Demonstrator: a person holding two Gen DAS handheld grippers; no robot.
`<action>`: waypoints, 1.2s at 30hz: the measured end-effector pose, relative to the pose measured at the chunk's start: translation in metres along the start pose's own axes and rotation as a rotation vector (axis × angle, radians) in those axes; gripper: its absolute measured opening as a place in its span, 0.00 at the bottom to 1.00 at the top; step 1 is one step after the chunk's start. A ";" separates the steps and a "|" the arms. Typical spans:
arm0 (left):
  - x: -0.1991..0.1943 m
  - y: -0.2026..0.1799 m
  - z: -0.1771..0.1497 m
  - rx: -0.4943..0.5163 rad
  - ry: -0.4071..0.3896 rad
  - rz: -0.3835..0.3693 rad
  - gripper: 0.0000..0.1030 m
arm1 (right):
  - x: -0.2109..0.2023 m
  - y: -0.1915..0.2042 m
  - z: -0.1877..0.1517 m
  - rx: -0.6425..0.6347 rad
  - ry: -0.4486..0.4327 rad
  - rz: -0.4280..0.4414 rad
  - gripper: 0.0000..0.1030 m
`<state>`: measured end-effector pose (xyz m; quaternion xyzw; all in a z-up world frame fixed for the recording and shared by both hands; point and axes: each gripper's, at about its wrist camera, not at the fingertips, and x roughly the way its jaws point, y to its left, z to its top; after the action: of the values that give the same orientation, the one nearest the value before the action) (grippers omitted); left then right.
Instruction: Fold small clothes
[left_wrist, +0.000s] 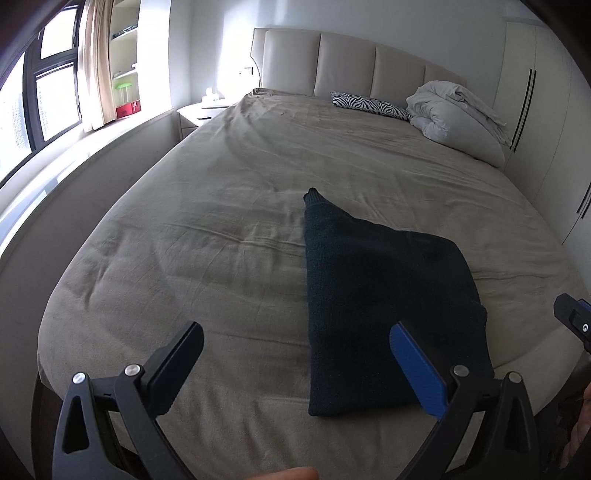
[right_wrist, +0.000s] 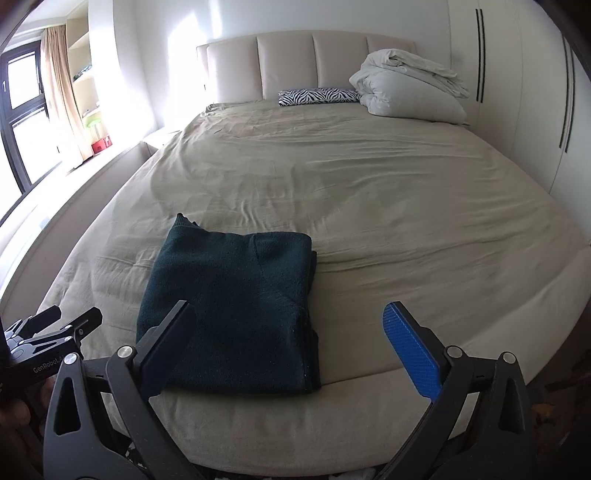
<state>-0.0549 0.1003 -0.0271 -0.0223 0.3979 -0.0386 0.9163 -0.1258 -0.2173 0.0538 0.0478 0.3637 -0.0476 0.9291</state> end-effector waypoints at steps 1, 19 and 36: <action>-0.001 -0.002 -0.001 0.008 -0.002 0.005 1.00 | 0.002 0.001 -0.002 0.011 0.008 0.007 1.00; 0.007 -0.010 -0.008 0.028 0.056 -0.007 1.00 | 0.024 -0.006 -0.020 0.046 0.131 0.000 1.00; 0.009 -0.008 -0.008 0.028 0.057 -0.002 1.00 | 0.027 -0.006 -0.022 0.032 0.150 0.007 1.00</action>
<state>-0.0551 0.0912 -0.0381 -0.0087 0.4232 -0.0454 0.9049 -0.1214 -0.2216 0.0194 0.0671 0.4314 -0.0466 0.8985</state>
